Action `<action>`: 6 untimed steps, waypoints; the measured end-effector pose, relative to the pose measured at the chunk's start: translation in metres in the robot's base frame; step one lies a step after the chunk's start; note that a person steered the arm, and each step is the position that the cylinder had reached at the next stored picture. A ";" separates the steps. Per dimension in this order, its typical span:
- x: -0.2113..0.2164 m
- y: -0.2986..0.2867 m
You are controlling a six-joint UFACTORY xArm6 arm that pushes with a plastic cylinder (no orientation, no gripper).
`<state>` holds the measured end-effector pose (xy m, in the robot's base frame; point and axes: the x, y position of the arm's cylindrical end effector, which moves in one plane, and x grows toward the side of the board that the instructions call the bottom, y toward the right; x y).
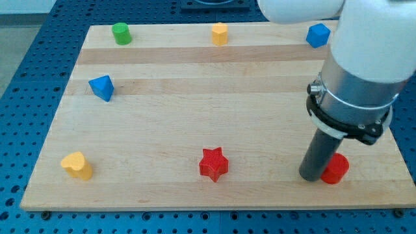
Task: Place the red blocks in a horizontal line
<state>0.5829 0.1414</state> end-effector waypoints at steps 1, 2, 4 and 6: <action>0.002 0.001; 0.002 0.013; 0.002 0.039; 0.002 0.044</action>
